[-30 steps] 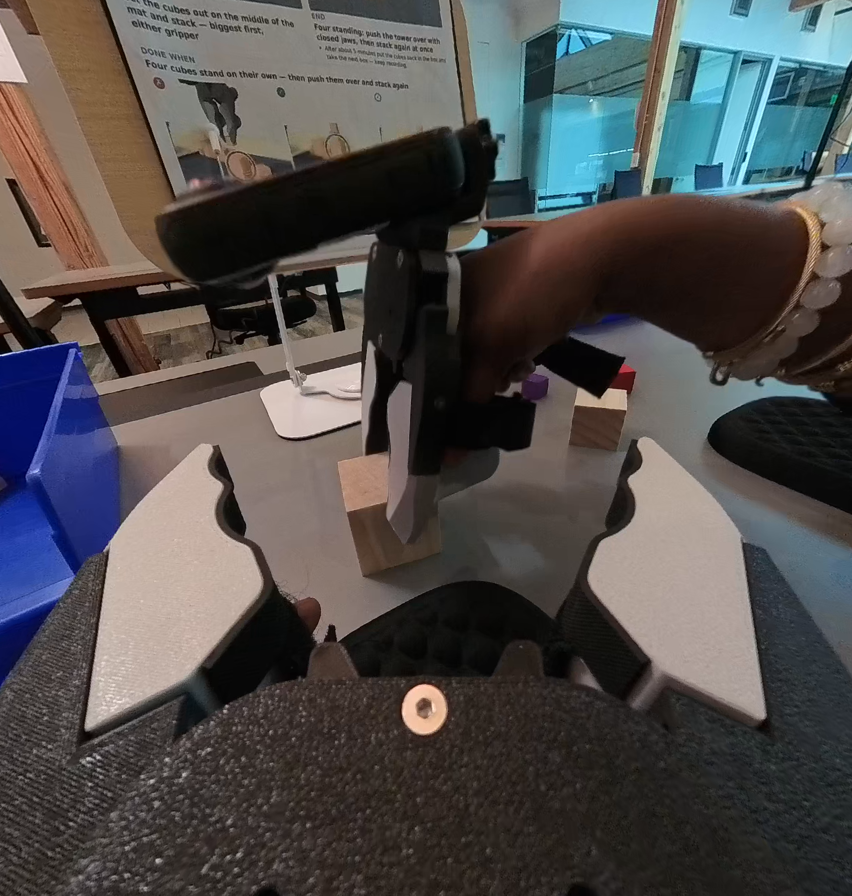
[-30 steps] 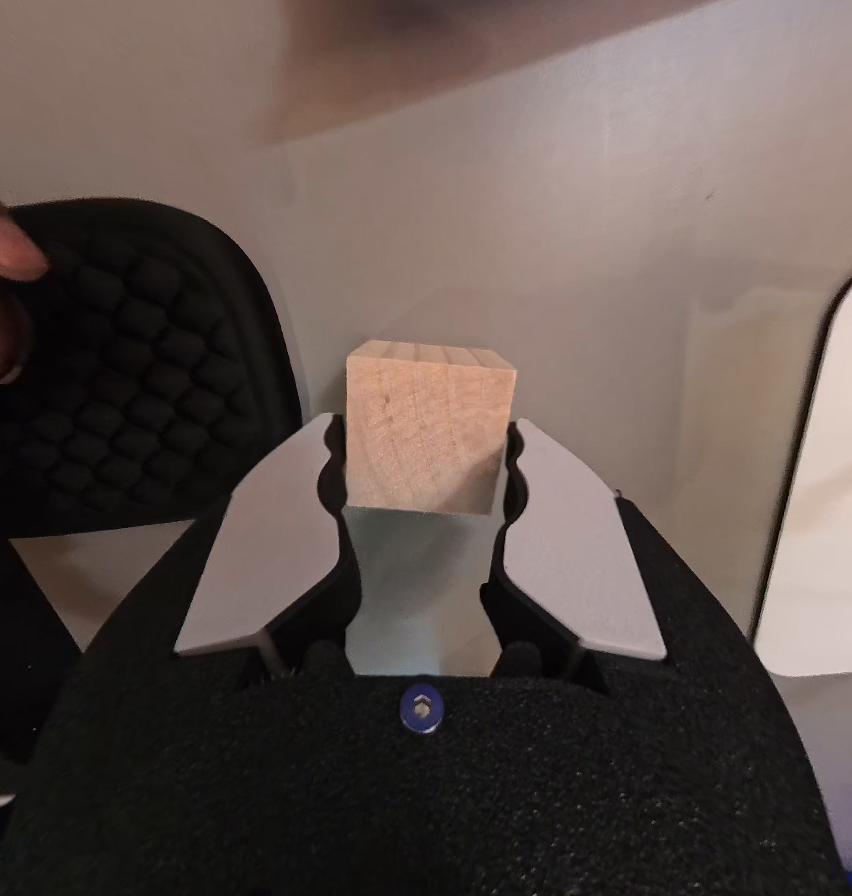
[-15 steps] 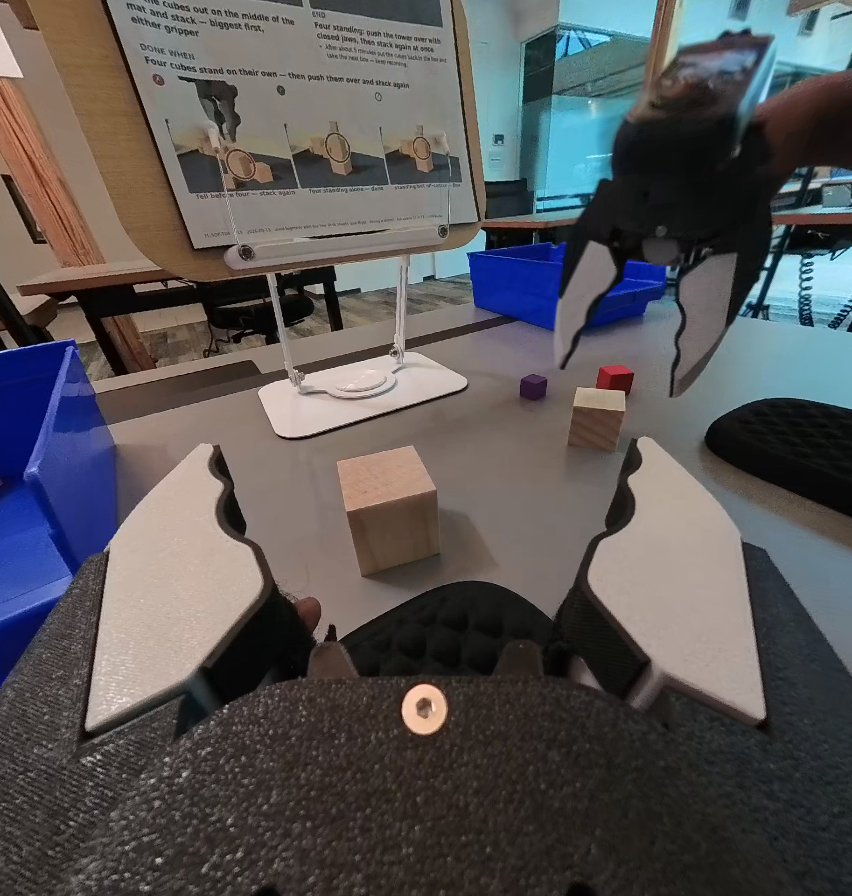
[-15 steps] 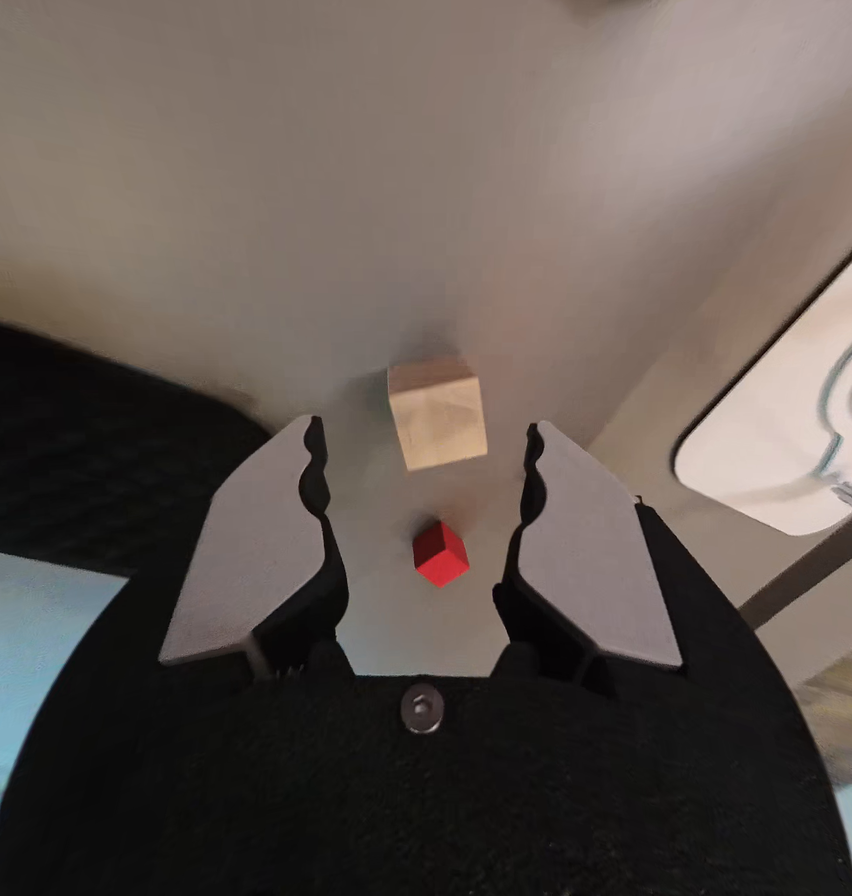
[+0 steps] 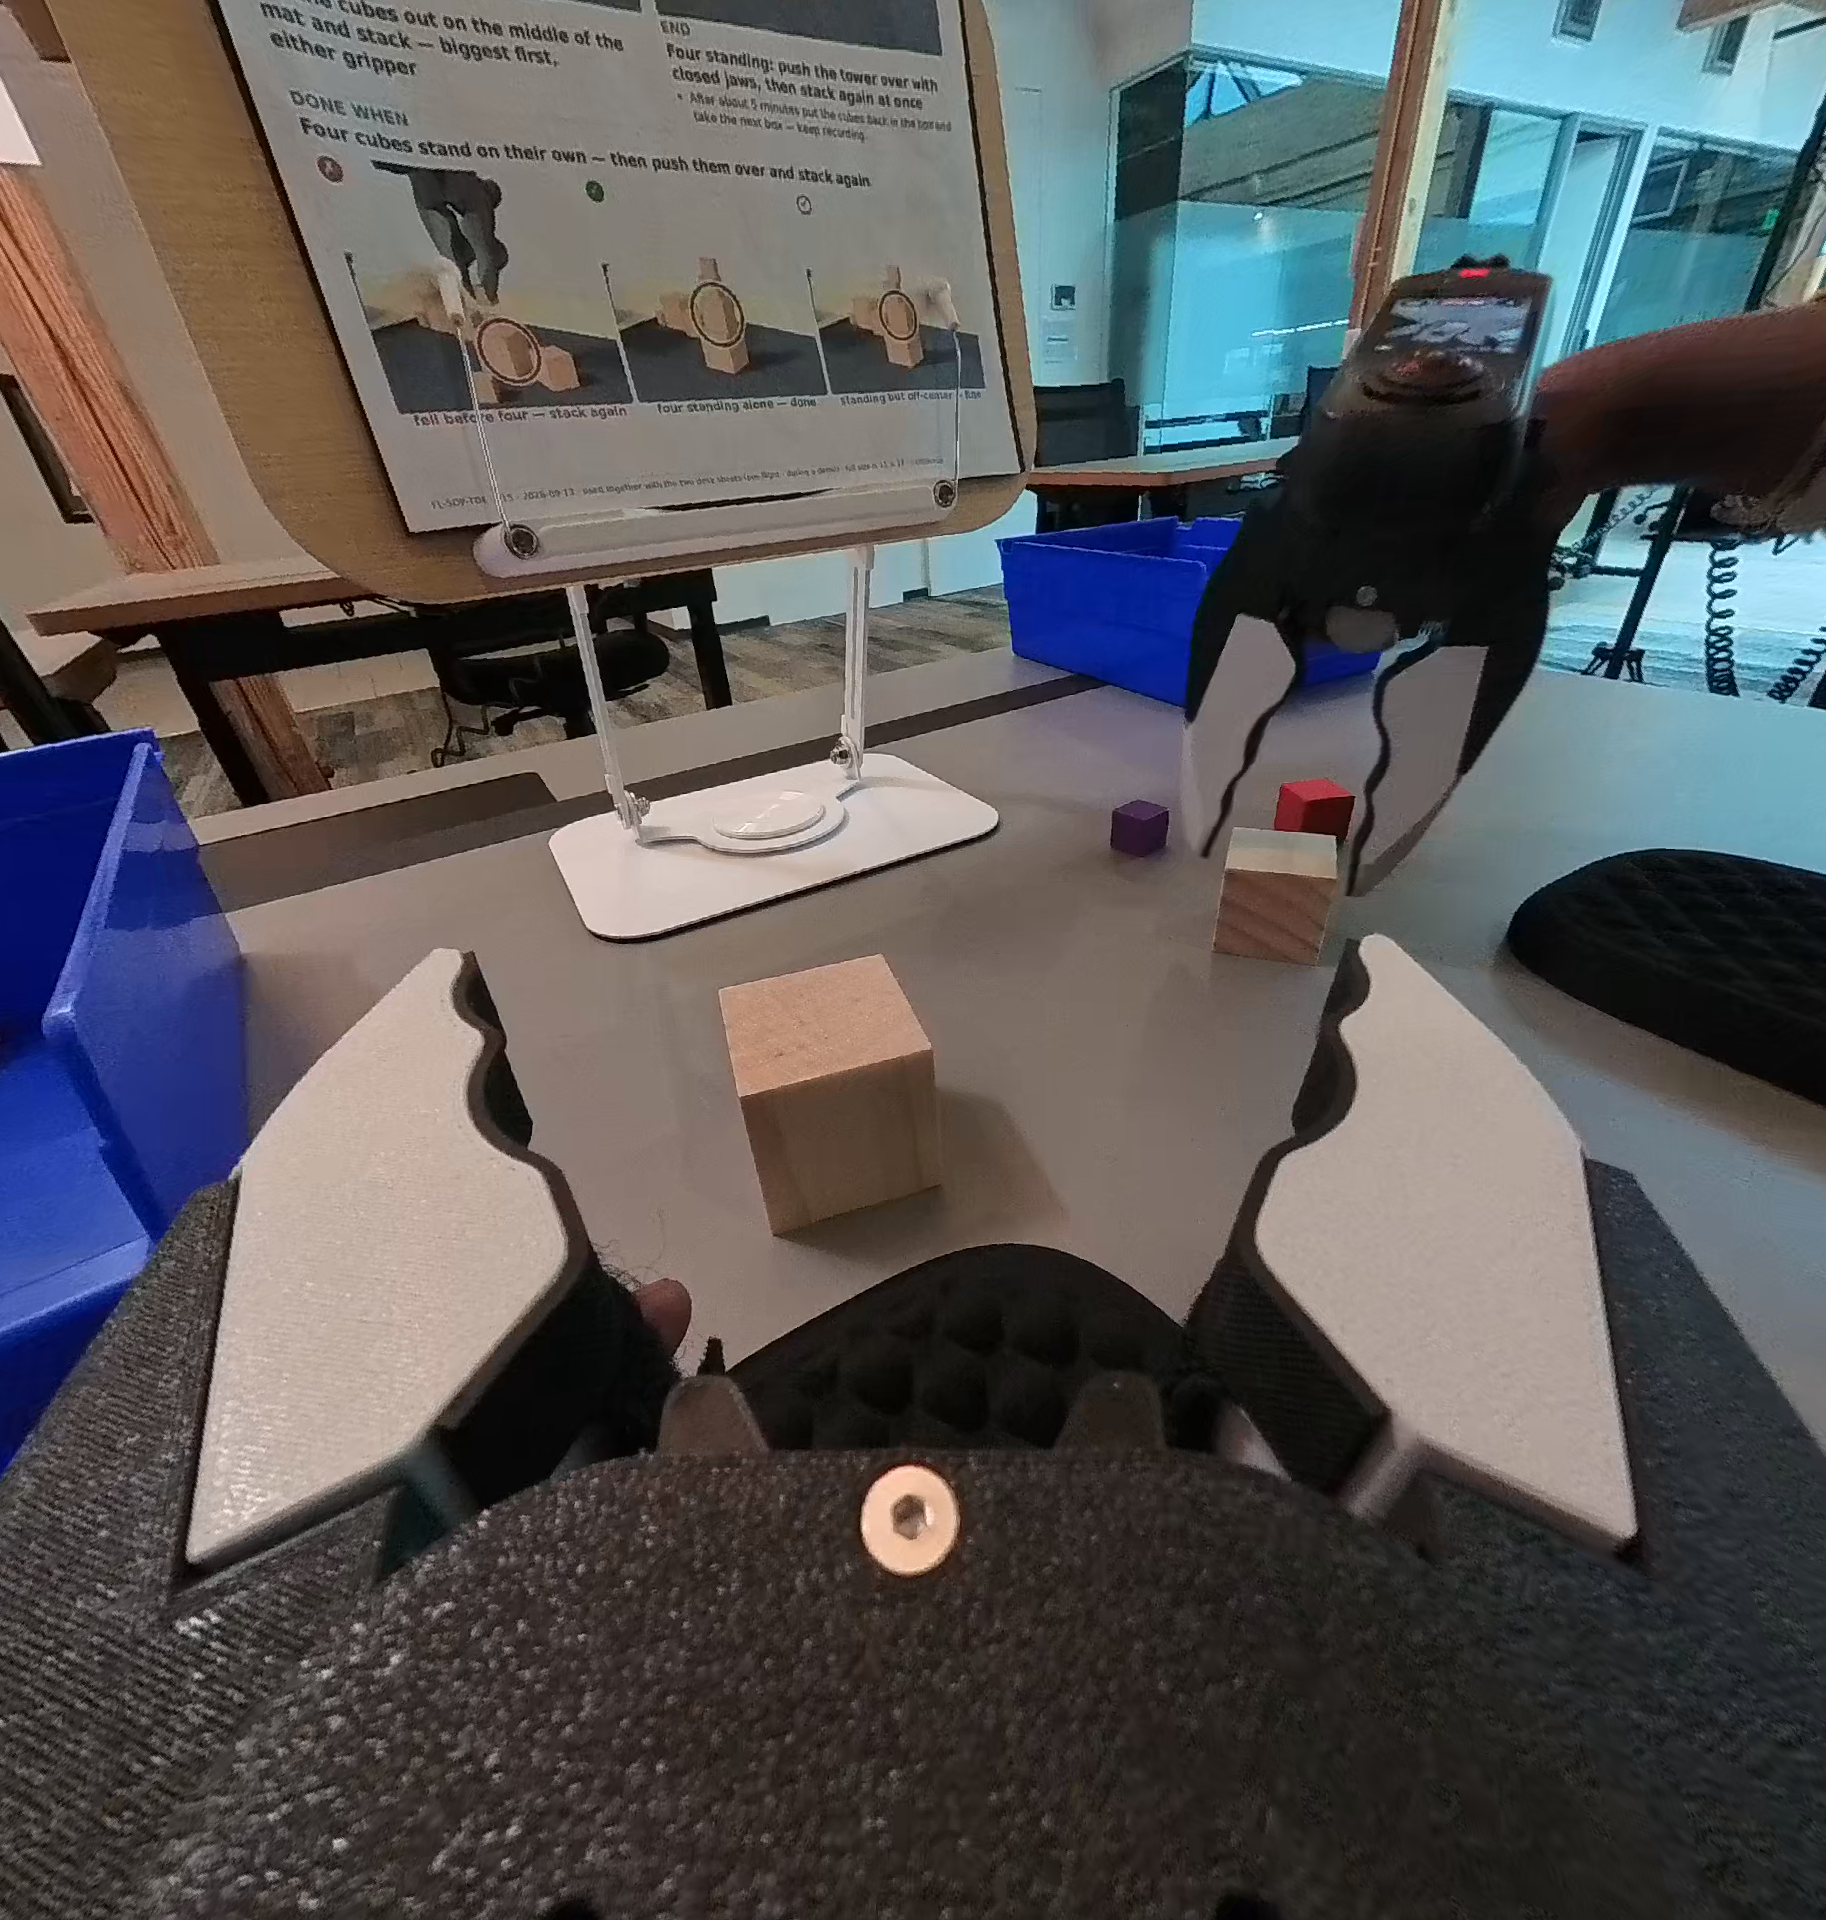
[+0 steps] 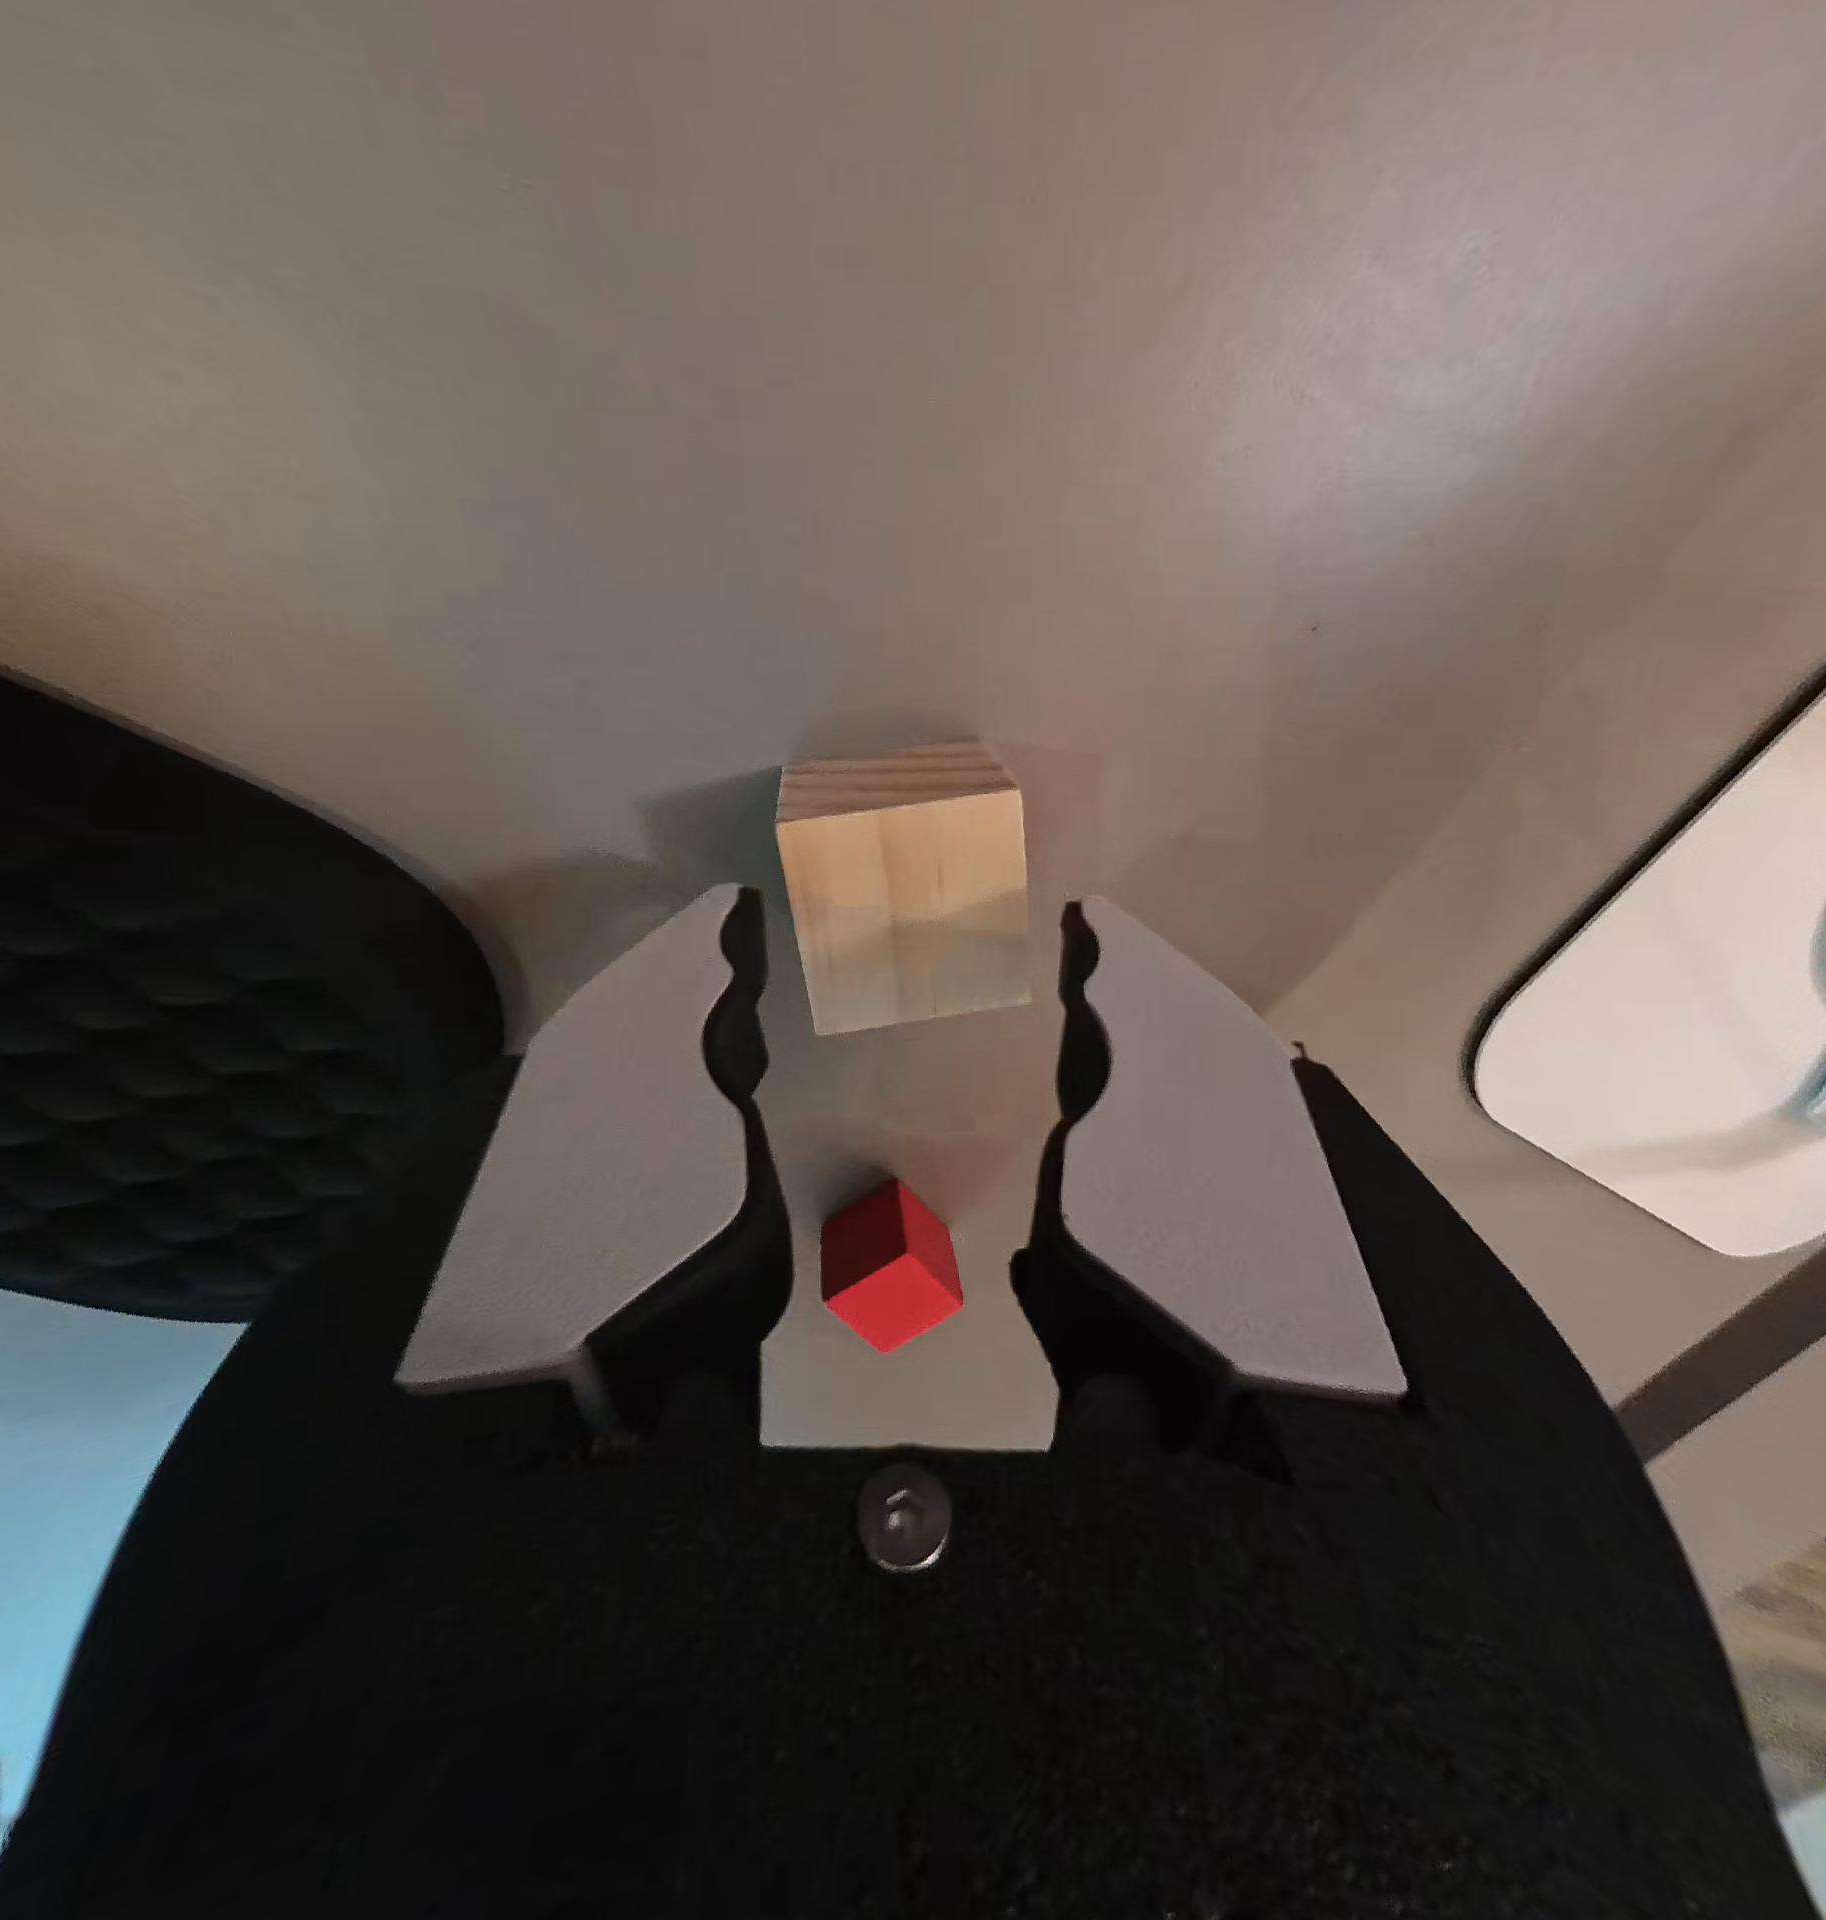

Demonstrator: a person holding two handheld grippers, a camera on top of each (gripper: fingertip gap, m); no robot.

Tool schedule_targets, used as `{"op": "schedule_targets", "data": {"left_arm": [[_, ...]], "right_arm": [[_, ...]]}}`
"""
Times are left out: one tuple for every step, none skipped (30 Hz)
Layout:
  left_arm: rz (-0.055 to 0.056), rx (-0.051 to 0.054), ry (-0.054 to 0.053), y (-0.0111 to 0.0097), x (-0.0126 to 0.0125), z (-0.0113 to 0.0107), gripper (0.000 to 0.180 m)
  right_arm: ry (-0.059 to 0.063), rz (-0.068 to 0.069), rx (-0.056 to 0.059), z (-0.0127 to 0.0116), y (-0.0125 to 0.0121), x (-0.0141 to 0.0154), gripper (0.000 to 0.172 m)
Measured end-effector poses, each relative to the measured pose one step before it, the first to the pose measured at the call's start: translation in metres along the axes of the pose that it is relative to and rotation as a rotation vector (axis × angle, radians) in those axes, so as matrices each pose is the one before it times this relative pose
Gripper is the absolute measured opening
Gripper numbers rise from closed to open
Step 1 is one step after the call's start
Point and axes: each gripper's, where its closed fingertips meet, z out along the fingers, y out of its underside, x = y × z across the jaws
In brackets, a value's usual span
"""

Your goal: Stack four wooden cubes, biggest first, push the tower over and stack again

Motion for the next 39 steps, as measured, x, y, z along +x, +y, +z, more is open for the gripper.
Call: {"op": "schedule_targets", "data": {"left_arm": [[-0.0003, 0.0002, 0.0011, -0.00003, 0.00017, 0.00002, 0.144], [-0.0003, 0.0005, 0.0003, -0.00006, 0.00002, -0.00010, 0.144], [-0.0001, -0.0002, -0.0005, 0.00003, -0.00010, 0.00007, 0.144], [-0.0001, -0.0003, -0.0007, 0.00004, -0.00008, -0.00002, 0.143], [0.0000, 0.0003, -0.0013, -0.00005, -0.00013, -0.00007, 0.144], [0.0003, -0.0001, -0.0019, 0.00000, -0.00018, 0.00004, 0.144], [0.0006, -0.0008, -0.0014, 0.00009, -0.00007, 0.00012, 0.144], [0.0007, -0.0010, -0.0009, 0.00012, 0.00002, 0.00001, 0.144], [0.0007, -0.0014, -0.0016, 0.00018, -0.00015, 0.00016, 0.144], [0.0013, -0.0014, -0.0003, 0.00017, 0.00010, 0.00011, 0.144], [0.0020, -0.0008, 0.0017, 0.00018, 0.00036, 0.00006, 0.143], [0.0018, 0.0002, -0.0003, -0.00005, 0.00009, -0.00009, 0.143], [0.0005, 0.0009, -0.0018, -0.00003, -0.00009, -0.00008, 0.143], [0.0002, 0.0005, 0.0002, -0.00007, 0.00004, -0.00005, 0.143], [0.0003, 0.0007, -0.0017, -0.00010, -0.00017, -0.00013, 0.143], [0.0000, 0.0003, -0.0035, 0.00006, -0.00040, -0.00007, 0.143], [-0.0003, -0.0005, -0.0025, 0.00007, -0.00034, 0.00006, 0.143], [-0.0005, -0.0015, -0.0015, 0.00021, -0.00024, 0.00007, 0.142], [-0.0011, -0.0018, -0.0013, 0.00024, -0.00020, 0.00015, 0.142], [-0.0015, -0.0013, -0.0004, 0.00019, -0.00025, 0.00011, 0.142], [-0.0013, -0.0004, -0.0008, 0.00007, -0.00018, 0.00012, 0.142], [-0.0014, 0.0002, -0.0021, -0.00011, -0.00045, -0.00010, 0.141], [-0.0013, 0.0005, -0.0001, -0.00005, -0.00010, -0.00004, 0.141], [-0.0005, 0.0003, 0.0007, -0.00003, 0.00003, -0.00002, 0.141], [-0.0001, 0.0004, -0.0008, -0.00006, -0.00007, -0.00006, 0.141], [-0.0001, 0.0015, -0.0007, -0.00019, -0.00010, -0.00012, 0.141], [0.0003, 0.0018, 0.0002, -0.00014, 0.00003, -0.00019, 0.141], [0.0005, 0.0013, -0.0011, -0.00017, -0.00010, -0.00009, 0.141], [0.0001, 0.0002, 0.0003, -0.00002, 0.00003, 0.00001, 0.140], [-0.0006, -0.0008, 0.0010, 0.00011, 0.00014, 0.00004, 0.140], [-0.0002, -0.0009, -0.0002, 0.00003, -0.00010, 0.00012, 0.140], [0.0003, -0.0002, 0.0001, 0.00002, 0.00009, 0.00003, 0.140], [0.0002, 0.0005, 0.0006, -0.00007, 0.00010, -0.00006, 0.140], [0.0006, 0.0004, 0.0000, -0.00007, 0.00009, -0.00002, 0.140], [0.0007, 0.0002, -0.0001, -0.00003, -0.00007, 0.00002, 0.140], [0.0000, 0.0003, 0.0001, -0.00004, 0.00005, -0.00007, 0.140], [0.0001, 0.0002, -0.0001, -0.00003, -0.00002, 0.00002, 0.140], [0.0008, 0.0005, 0.0001, -0.00008, 0.00009, -0.00002, 0.140], [0.0003, 0.0009, -0.0005, -0.00003, 0.00000, -0.00012, 0.140]], "right_arm": [[-0.0038, 0.0050, 0.0082, 0.00033, -0.00157, 0.00006, 0.046], [-0.0032, 0.0090, 0.0031, 0.00032, -0.00092, 0.00023, 0.042], [0.0010, 0.0181, -0.0025, -0.00006, -0.00054, 0.00087, 0.042], [0.0064, 0.0294, -0.0118, -0.00071, 0.00015, 0.00230, 0.042], [0.0086, 0.0380, -0.0115, -0.00207, -0.00078, 0.00334, 0.042], [0.0105, 0.0484, -0.0040, -0.00391, -0.00343, 0.00432, 0.042], [0.0112, 0.0575, -0.0045, -0.00568, -0.00561, 0.00465, 0.042], [0.0120, 0.0591, -0.0044, -0.00706, -0.00807, 0.00478, 0.042], [0.0111, 0.0557, 0.0040, -0.00792, -0.01124, 0.00391, 0.042], [0.0073, 0.0529, 0.0196, -0.00810, -0.01522, 0.00277, 0.042], [-0.0020, 0.0503, 0.0337, -0.00745, -0.01856, 0.00100, 0.042], [-0.0145, 0.0353, 0.0392, -0.00598, -0.02028, -0.00160, 0.042], [-0.0080, 0.0191, 0.0336, -0.00388, -0.01964, -0.00148, 0.042], [0.0102, 0.0161, 0.0085, -0.00166, -0.01601, 0.00104, 0.042], [0.0194, 0.0171, -0.0163, -0.00007, -0.01195, 0.00244, 0.042], [0.0165, 0.0217, -0.0269, 0.00106, -0.00973, 0.00209, 0.042], [0.0051, 0.0264, -0.0220, 0.00187, -0.00918, 0.00042, 0.042], [-0.0078, 0.0270, -0.0109, 0.00247, -0.00971, -0.00174, 0.042], [-0.0128, 0.0260, -0.0060, 0.00278, -0.00896, -0.00261, 0.042], [-0.0080, 0.0263, -0.0063, 0.00282, -0.00748, -0.00191, 0.042], [-0.0052, 0.0246, -0.0090, 0.00298, -0.00565, -0.00138, 0.042], [-0.0103, 0.0207, -0.0080, 0.00301, -0.00440, -0.00182, 0.042], [-0.0121, 0.0198, -0.0032, 0.00313, -0.00358, -0.00162, 0.042], [-0.0081, 0.0191, -0.0024, 0.00335, -0.00248, -0.00074, 0.042], [-0.0053, 0.0149, -0.0088, 0.00346, -0.00046, 0.00015, 0.042], [0.0016, 0.0136, -0.0125, 0.00299, 0.00100, 0.00171, 0.042], [0.0046, 0.0161, -0.0069, 0.00206, 0.00093, 0.00250, 0.042], [-0.0025, 0.0179, 0.0019, 0.00107, 0.00036, 0.00156, 0.042], [-0.0066, 0.0204, 0.0090, -0.00010, -0.00038, 0.00084, 0.042], [-0.0036, 0.0214, 0.0121, -0.00063, -0.00072, 0.00079, 0.042], [-0.0013, 0.0172, 0.0107, -0.00103, -0.00070, 0.00038, 0.042], [0.0014, 0.0105, 0.0077, -0.00084, -0.00019, -0.00028, 0.042], [0.0054, 0.0049, 0.0056, -0.00062, -0.00014, -0.00053, 0.042], [0.0057, 0.0019, 0.0056, -0.00009, -0.00026, -0.00112, 0.042], [0.0017, -0.0003, 0.0045, 0.00029, -0.00035, -0.00196, 0.042], [-0.0006, -0.0022, 0.0024, 0.00082, -0.00039, -0.00241, 0.042], [0.0003, -0.0025, 0.0010, 0.00095, -0.00032, -0.00199, 0.042], [0.0059, -0.0002, -0.0022, 0.00114, 0.00003, -0.00064, 0.042], [0.0074, -0.0020, -0.0060, 0.00106, 0.00050, -0.00003, 0.042]]}}
